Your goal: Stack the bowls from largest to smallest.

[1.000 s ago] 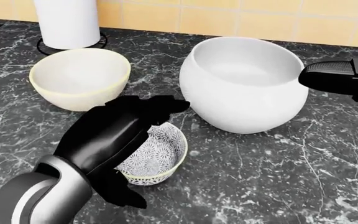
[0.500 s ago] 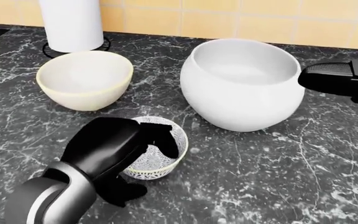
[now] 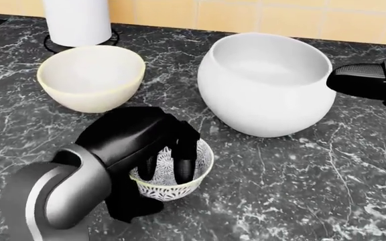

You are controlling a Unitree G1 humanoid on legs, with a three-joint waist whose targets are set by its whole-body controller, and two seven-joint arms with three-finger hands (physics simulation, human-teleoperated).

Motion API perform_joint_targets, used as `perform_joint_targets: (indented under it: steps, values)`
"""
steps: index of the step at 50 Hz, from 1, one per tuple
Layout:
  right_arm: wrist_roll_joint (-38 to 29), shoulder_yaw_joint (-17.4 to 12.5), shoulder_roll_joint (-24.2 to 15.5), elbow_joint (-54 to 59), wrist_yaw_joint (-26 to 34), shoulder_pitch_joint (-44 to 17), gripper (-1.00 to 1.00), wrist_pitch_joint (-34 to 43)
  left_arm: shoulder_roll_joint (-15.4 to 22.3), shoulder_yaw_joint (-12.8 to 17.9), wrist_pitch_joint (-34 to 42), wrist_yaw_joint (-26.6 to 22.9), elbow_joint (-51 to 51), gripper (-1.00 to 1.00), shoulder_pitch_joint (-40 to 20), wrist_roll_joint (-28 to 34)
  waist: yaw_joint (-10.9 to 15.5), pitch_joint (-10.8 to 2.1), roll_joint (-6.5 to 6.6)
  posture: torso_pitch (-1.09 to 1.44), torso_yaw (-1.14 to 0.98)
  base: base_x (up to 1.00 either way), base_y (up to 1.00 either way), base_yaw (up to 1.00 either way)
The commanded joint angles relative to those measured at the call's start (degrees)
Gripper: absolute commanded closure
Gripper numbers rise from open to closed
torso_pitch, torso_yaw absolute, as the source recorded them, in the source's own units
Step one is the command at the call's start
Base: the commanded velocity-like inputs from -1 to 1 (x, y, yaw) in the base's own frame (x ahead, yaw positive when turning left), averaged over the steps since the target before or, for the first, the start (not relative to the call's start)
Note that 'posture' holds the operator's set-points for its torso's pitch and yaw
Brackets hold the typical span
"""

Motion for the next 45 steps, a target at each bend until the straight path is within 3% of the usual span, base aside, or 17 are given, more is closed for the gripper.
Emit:
perform_joint_targets:
  steps: [1, 6, 8, 13, 18, 26, 33, 45]
  values:
    - [-0.08, -0.58, -0.85, -0.47, -0.13, -1.06, -1.0, -1.71, -0.65, 0.89, 2.07, -0.93, -4.82, 1.0, -4.35, -0.01, 0.04, -0.95, -0.15, -0.23, 0.0, 0.0, 0.0, 0.0]
    - [0.97, -1.45, -1.32, -0.87, -0.44, -0.49, -1.0, -1.65, -0.04, 3.13, 7.82, -5.21, -7.94, 1.0, -13.29, -0.39, 0.16, -0.45, -0.4, -0.23, 0.0, 0.0, 0.0, 0.0]
    - [1.21, -1.62, -1.4, -0.88, -0.62, -0.32, -1.0, -1.87, 1.9, 4.48, 7.75, -3.58, -6.91, 1.0, -16.58, -1.09, 0.22, -0.2, -0.42, -0.23, 0.0, 0.0, 0.0, 0.0]
    - [0.96, -1.64, -1.43, -0.65, -0.46, 0.47, -1.0, -2.87, 4.64, 6.95, 14.97, -6.6, -7.48, 1.0, -25.84, -3.59, 0.28, 0.14, -0.34, -0.23, 0.0, 0.0, 0.0, 0.0]
    - [1.64, -1.51, -1.73, -0.68, -1.23, -0.15, -1.0, -2.62, 9.55, 9.08, 16.7, -1.48, 1.0, 1.0, -32.82, -8.25, 0.34, 0.82, -0.38, -0.23, 0.0, 0.0, 0.0, 0.0]
    - [2.98, -2.21, -2.84, -0.43, -1.7, -0.12, -1.0, -2.69, 15.69, 10.88, 14.07, 10.99, 22.16, 1.0, -40.7, -15.22, 0.36, 1.23, -0.43, -0.23, 0.0, 0.0, 0.0, 0.0]
    - [3.3, -2.3, -3.44, -0.08, -1.81, -0.06, -1.0, -2.9, 17.89, 10.37, 9.13, 18.0, 34.69, 1.0, -42.72, -16.98, 0.22, 1.37, -0.53, -0.23, 0.0, 0.0, 0.0, 0.0]
    - [3.74, -2.46, -3.8, -0.07, -2.12, 0.3, -1.0, -3.17, 20.31, 11.0, 4.98, 24.33, 47.31, 1.0, -43.14, -17.49, 0.01, 1.2, -0.49, -0.23, 0.0, 0.0, 0.0, 0.0]
